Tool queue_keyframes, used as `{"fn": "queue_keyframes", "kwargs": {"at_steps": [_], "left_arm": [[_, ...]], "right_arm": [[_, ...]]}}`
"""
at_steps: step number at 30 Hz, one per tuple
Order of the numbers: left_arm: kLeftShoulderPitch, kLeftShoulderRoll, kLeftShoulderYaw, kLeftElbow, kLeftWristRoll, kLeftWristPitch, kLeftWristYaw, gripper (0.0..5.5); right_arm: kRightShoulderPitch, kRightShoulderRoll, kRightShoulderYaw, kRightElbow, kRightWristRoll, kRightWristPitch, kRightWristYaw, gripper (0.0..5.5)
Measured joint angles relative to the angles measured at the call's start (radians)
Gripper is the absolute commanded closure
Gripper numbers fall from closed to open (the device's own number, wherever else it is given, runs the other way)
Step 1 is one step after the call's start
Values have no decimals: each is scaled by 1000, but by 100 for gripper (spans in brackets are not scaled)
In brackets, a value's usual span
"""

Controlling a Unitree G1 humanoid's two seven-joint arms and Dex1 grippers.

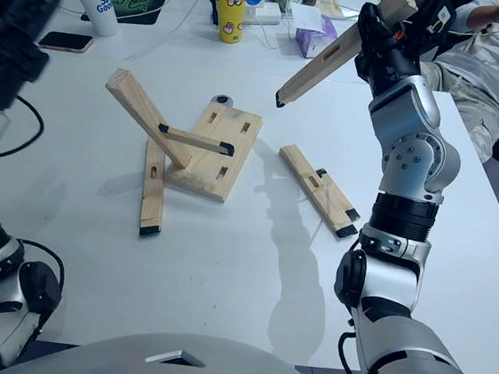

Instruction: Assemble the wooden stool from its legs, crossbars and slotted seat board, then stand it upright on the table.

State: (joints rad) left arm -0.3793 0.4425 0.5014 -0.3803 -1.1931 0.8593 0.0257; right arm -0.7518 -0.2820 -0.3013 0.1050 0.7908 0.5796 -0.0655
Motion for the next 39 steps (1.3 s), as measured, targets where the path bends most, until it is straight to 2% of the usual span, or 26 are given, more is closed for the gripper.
{"fn": "queue_keyframes", "kwargs": {"at_steps": [7,17,24,39], "left_arm": [[72,45,-99,-45,78,44,15,206],[96,45,-144,-82,100,49,18,206],[131,53,-222,-89,217,48,8,206],[46,-65,-286,-79,325,14,50,417]], "right_arm": [[8,12,-5,-15,-16,17,4,448],[8,26,-9,-18,-31,28,13,448],[12,34,-16,-37,-38,33,13,448],[36,75,-10,-76,-60,37,13,448]]}}
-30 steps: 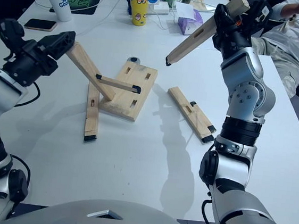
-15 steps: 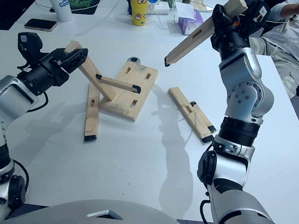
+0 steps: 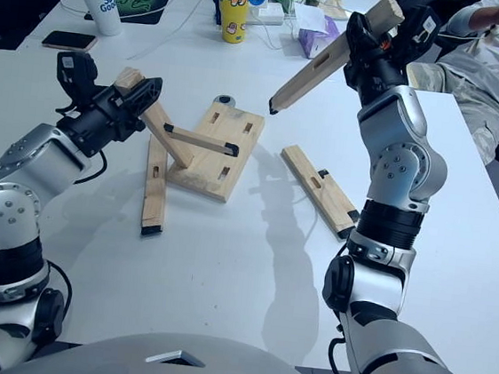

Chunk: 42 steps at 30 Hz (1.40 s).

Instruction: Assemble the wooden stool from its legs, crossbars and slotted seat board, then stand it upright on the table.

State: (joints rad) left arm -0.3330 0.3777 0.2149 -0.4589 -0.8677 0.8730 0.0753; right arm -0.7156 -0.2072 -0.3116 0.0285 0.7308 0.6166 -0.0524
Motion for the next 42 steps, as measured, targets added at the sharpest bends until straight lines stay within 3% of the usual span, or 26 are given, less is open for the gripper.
{"fn": "queue_keyframes", "kwargs": {"at_steps": [16,24,31,42], "left_arm": [[-53,-112,-8,101,166,-76,47,446],[-151,-200,-102,194,374,-248,88,446],[-167,-319,-205,290,498,-298,109,447],[-154,-397,-148,278,528,-284,128,447]], "right_arm": [[0,7,-1,-11,-19,0,6,448],[0,15,6,-18,-28,1,10,448],[29,94,-37,-121,33,144,-162,448],[144,90,-95,-227,36,256,-281,448]]}}
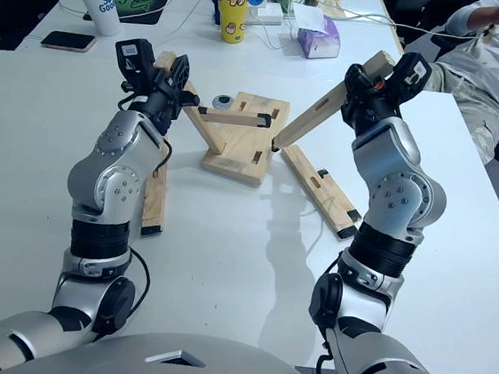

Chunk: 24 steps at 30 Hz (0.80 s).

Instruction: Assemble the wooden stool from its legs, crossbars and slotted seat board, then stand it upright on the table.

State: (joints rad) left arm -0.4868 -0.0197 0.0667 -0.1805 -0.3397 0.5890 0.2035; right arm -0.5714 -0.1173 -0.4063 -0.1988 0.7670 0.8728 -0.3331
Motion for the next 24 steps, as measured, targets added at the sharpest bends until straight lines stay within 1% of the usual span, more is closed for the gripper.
{"fn": "queue_keyframes", "kwargs": {"at_steps": [10,18,24], "left_arm": [[-66,-71,8,113,61,-66,23,447],[-86,-90,-1,172,89,-107,4,447],[-99,-97,-1,196,107,-119,0,447]], "right_arm": [[30,63,-21,-21,-14,-28,-37,448],[29,86,-15,-30,-52,-156,-15,448],[32,118,16,-41,-54,-177,-15,448]]}}
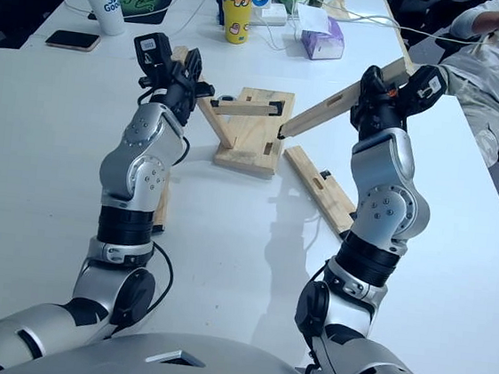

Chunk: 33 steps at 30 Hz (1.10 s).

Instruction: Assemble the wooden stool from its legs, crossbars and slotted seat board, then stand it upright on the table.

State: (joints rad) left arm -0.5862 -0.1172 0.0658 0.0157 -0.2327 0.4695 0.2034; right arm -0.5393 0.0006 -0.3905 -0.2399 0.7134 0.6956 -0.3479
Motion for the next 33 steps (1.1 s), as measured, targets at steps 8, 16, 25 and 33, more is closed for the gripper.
{"fn": "queue_keyframes", "kwargs": {"at_steps": [8,16,25,33], "left_arm": [[-8,-6,4,10,8,-1,-4,447],[-8,-10,7,10,10,-2,-7,447],[-8,-11,-10,1,27,6,-9,447],[-8,-12,-28,-5,29,18,-11,447]], "right_arm": [[40,30,27,10,-3,13,0,448],[43,15,46,17,-55,8,1,448],[62,10,107,9,-135,-24,12,448],[81,25,175,14,-217,-78,2,448]]}}
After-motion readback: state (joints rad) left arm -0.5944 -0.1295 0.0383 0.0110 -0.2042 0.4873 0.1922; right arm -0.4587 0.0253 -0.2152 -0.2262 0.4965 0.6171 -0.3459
